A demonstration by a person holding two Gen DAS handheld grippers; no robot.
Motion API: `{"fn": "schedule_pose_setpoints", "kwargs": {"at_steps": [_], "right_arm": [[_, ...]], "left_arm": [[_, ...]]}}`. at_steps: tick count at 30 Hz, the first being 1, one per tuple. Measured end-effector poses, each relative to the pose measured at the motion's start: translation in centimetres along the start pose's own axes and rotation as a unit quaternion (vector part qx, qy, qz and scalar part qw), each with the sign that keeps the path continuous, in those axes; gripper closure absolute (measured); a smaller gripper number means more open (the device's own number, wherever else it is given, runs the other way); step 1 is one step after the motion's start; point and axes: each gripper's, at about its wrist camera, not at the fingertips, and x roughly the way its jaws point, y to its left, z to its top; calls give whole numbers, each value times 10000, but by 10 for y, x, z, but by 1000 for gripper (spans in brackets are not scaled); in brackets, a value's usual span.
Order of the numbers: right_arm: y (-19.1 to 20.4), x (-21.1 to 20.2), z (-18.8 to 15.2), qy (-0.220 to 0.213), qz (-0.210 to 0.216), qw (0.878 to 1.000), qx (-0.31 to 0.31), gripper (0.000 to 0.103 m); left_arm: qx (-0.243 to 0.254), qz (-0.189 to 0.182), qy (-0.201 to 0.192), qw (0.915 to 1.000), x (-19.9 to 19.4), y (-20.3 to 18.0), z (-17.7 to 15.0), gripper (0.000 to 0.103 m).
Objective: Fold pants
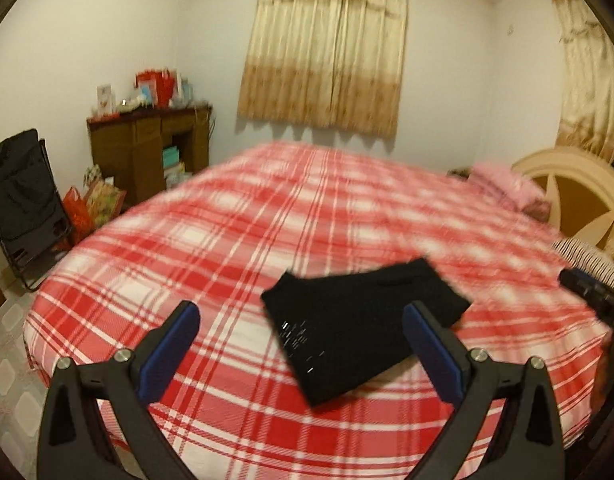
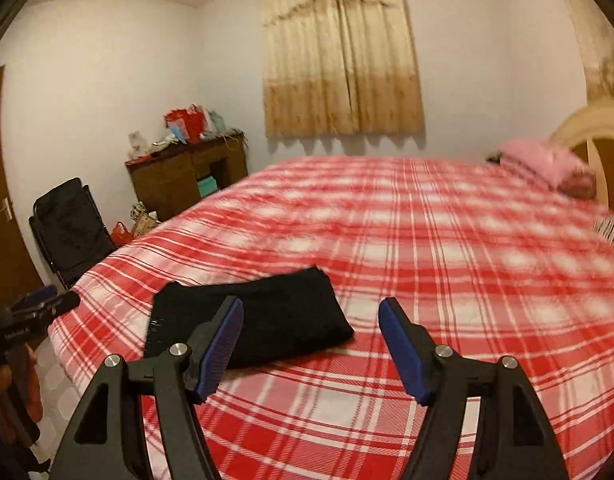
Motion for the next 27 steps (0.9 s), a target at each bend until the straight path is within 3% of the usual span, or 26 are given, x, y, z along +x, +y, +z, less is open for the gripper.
{"fn": "schedule_pose_setpoints", "kwargs": {"at_steps": [8, 27], "right_arm": [[25, -33, 6, -295, -59, 9992, -272, 31], [40, -47, 1, -338, -4, 9987, -377, 31]], "left_arm": [[205, -184, -377, 9989, -21, -14, 5, 0], [150, -179, -388, 9990, -26, -15, 1, 0]]}}
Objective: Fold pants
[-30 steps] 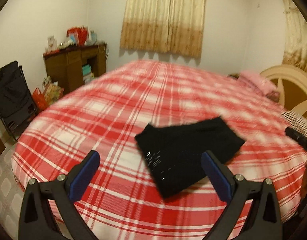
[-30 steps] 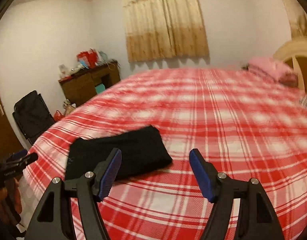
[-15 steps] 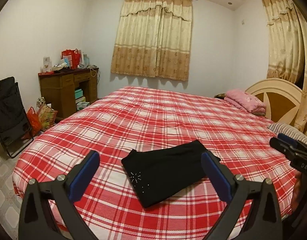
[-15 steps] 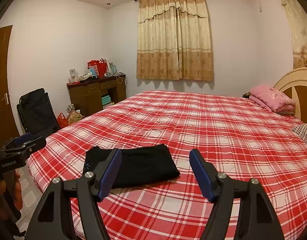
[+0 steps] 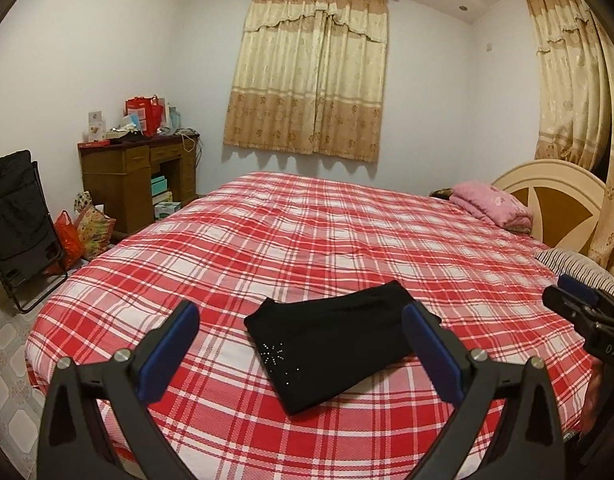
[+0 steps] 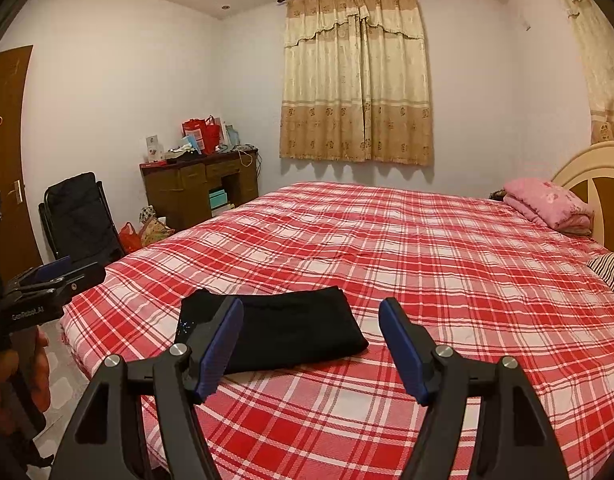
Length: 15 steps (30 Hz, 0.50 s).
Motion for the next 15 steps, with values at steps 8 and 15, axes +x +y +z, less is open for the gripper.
{"fn": "schedule_pose_setpoints", "kwargs": {"at_steps": [8, 15], "right_arm": [[1, -2, -3, 21, 22, 10000, 15, 31], [2, -2, -4, 30, 64, 10000, 14, 31]], "left_arm": [[24, -11, 10, 10000, -1, -2, 0, 0], [44, -6, 43, 10000, -1, -4, 1, 0]]}}
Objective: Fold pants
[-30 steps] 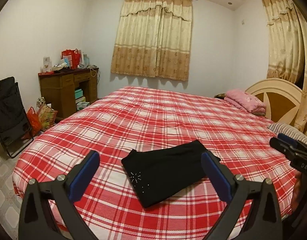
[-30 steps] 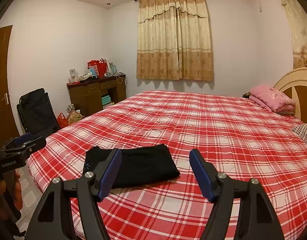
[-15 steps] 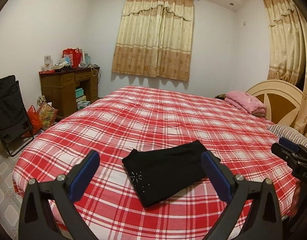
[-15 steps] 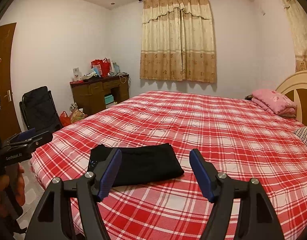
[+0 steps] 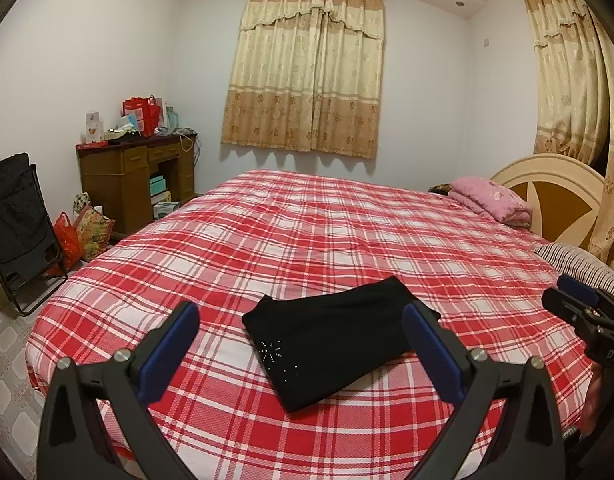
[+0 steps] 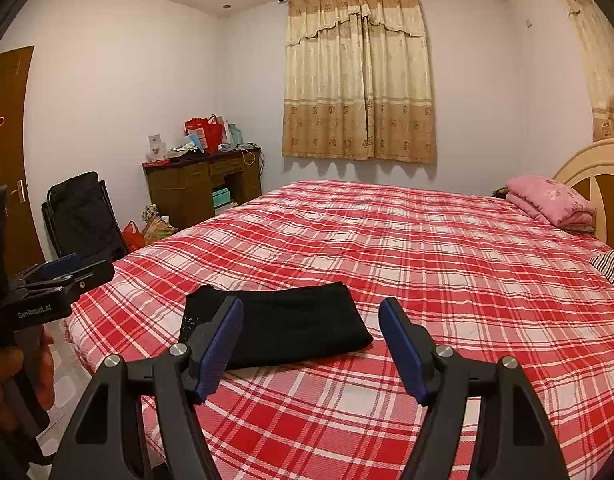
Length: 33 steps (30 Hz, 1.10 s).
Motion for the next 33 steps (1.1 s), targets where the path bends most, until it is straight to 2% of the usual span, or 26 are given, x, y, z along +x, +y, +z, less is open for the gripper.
{"fn": "schedule_pose_setpoints", "kwargs": {"at_steps": [21, 26, 33], "right_arm": [[-3, 2, -4, 33, 27, 10000, 46, 31], [-1, 1, -5, 44, 38, 10000, 26, 31], [1, 3, -6, 70, 51, 10000, 2, 31]], "left_arm": [[72, 12, 73, 9999, 2, -2, -1, 0], [180, 146, -31, 9997, -2, -7, 1, 0], [259, 94, 119, 9995, 4, -11, -1, 0]]}}
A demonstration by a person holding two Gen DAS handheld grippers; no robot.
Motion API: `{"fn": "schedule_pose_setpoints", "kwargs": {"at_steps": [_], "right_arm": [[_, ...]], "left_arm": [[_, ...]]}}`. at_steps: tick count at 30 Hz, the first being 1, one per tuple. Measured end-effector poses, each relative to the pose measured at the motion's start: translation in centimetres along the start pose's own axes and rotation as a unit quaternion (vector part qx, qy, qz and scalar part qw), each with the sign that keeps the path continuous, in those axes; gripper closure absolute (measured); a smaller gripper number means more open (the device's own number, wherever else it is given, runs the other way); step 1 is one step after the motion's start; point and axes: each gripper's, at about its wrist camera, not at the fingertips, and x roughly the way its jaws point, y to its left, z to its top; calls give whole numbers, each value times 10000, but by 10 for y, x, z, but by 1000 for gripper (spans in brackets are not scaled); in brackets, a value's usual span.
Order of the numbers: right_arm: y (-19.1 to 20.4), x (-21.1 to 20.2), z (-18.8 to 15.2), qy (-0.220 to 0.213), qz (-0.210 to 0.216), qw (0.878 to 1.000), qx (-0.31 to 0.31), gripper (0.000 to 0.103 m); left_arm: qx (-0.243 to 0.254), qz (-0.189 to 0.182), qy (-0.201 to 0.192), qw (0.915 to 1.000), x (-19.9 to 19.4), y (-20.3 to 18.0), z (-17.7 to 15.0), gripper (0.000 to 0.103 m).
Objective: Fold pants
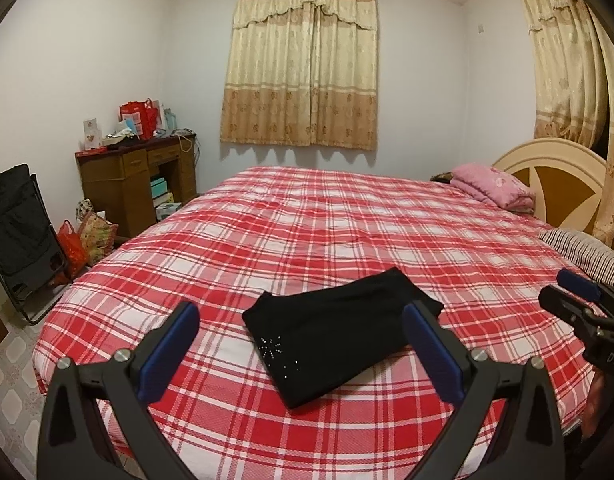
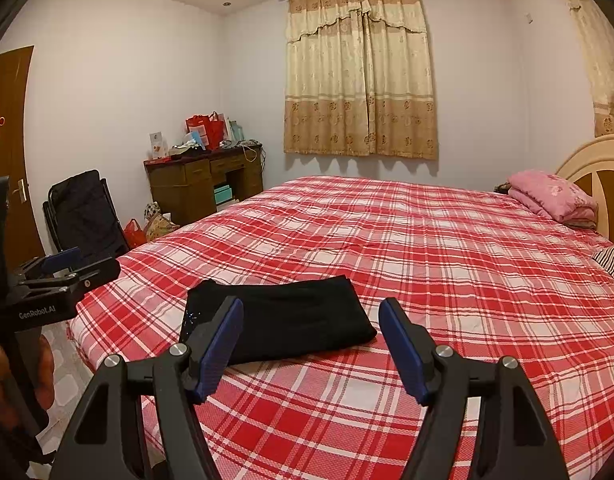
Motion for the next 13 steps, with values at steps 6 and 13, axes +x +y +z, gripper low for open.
{"fn": "schedule_pose_setpoints", "kwargs": {"at_steps": [6, 13], "right_arm": [[1, 2, -1, 32, 12, 10000, -31, 31], [2, 2, -2, 41, 6, 10000, -37, 31]], "left_arm": [[175, 23, -22, 9998, -1, -5, -3, 0], [297, 33, -160, 9994, -5, -10, -3, 0]]}}
